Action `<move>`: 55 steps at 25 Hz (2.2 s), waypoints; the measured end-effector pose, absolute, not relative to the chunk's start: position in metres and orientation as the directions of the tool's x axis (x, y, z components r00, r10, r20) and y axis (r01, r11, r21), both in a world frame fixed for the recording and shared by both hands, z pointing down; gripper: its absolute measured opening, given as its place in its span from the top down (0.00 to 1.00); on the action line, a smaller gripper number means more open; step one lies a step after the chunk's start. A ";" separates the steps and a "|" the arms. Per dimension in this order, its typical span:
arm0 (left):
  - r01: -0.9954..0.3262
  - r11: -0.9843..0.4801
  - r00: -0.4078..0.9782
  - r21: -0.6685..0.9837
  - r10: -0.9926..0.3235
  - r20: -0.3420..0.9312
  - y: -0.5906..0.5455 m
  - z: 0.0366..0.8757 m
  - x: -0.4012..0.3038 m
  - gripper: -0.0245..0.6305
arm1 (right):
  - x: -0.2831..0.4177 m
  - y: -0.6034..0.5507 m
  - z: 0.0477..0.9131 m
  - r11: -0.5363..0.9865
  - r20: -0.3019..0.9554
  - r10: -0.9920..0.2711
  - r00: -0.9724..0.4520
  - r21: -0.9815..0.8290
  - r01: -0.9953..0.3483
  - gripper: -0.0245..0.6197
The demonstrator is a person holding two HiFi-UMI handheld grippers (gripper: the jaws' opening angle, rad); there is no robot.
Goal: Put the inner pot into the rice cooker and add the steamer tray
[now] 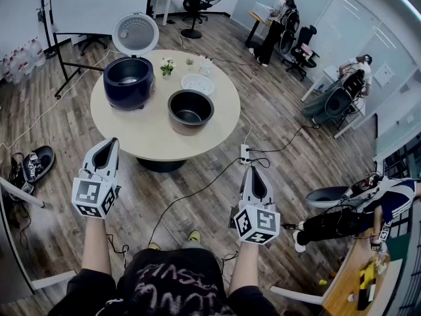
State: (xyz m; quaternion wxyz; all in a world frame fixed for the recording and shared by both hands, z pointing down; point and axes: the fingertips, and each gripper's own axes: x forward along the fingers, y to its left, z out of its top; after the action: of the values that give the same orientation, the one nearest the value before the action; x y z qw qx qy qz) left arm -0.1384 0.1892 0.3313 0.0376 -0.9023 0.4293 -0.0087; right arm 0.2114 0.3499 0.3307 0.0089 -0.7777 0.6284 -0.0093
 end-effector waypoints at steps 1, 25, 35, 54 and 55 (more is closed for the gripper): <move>-0.778 -0.623 0.626 -0.079 -0.780 -0.018 0.189 0.331 -0.138 0.95 | 0.212 0.349 0.331 -0.206 0.004 -0.979 0.206 -0.022 -0.978 0.96; -0.781 -0.613 0.617 -0.114 -0.787 0.003 0.197 0.320 -0.100 0.95 | 0.236 0.345 0.330 -0.170 0.000 -0.985 0.170 -0.057 -0.984 0.95; -0.776 -0.622 0.626 -0.103 -0.779 -0.011 0.203 0.314 -0.090 0.77 | 0.238 0.344 0.324 -0.095 -0.022 -0.995 0.097 -0.053 -0.994 0.72; -0.740 -0.667 0.668 -0.083 -0.744 0.024 0.215 0.322 -0.059 0.48 | 0.248 0.344 0.325 -0.013 -0.034 -0.999 0.016 -0.087 -0.996 0.34; -0.739 -0.668 0.669 -0.083 -0.743 0.027 0.216 0.322 -0.057 0.47 | 0.249 0.344 0.325 -0.010 -0.032 -0.999 0.012 -0.088 -0.996 0.34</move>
State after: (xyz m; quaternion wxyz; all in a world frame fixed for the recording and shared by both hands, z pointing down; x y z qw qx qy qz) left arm -0.0569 0.2162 0.3219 0.0327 -0.9129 0.4059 -0.0292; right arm 0.2492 0.3436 0.3251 0.0425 -0.7102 0.7024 -0.0194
